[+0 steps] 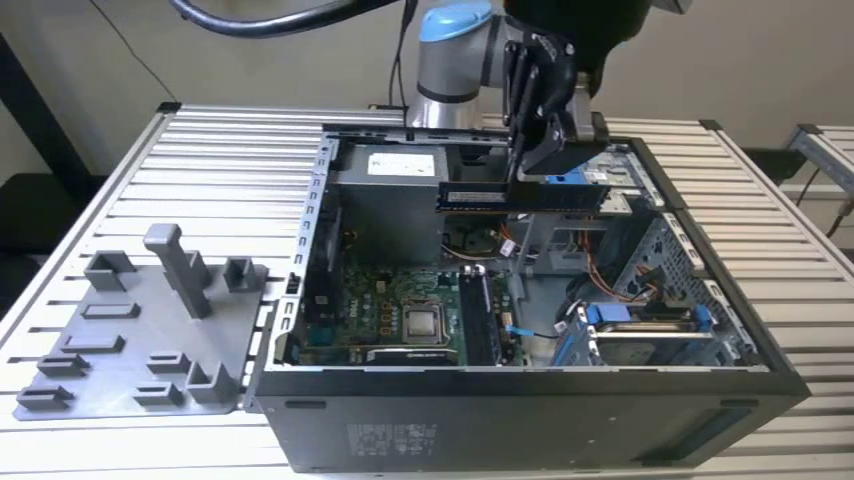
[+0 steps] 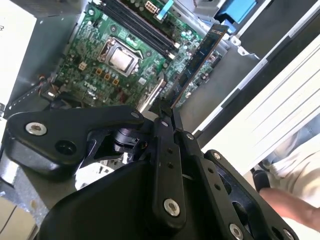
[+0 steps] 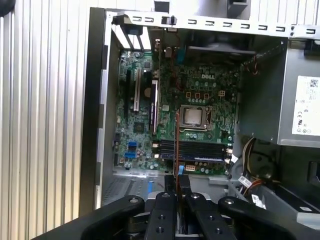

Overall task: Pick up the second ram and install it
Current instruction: 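Pick up the second ram and move it above second insertion slot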

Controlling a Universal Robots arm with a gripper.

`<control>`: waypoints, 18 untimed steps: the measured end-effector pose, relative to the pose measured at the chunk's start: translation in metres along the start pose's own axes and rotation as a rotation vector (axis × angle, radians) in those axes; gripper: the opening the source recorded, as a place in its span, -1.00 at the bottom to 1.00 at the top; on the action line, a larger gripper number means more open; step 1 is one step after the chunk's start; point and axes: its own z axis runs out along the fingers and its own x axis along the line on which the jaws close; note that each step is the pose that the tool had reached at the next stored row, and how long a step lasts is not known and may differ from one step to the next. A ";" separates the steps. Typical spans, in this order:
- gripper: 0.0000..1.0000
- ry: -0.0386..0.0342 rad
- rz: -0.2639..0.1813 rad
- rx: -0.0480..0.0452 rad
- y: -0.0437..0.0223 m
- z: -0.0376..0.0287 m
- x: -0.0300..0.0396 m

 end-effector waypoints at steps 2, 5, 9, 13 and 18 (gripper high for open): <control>-0.73 -0.0001 0.000 0.0000 -0.0043 0.0000 0.0002; -0.73 0.0000 0.000 -0.0001 -0.0107 -0.0002 0.0004; -0.73 -0.0001 0.000 -0.0001 -0.0186 -0.0003 0.0007; -0.73 0.0000 0.000 -0.0001 -0.0205 -0.0004 0.0008; -0.73 -0.0001 0.000 -0.0001 -0.0207 -0.0004 0.0006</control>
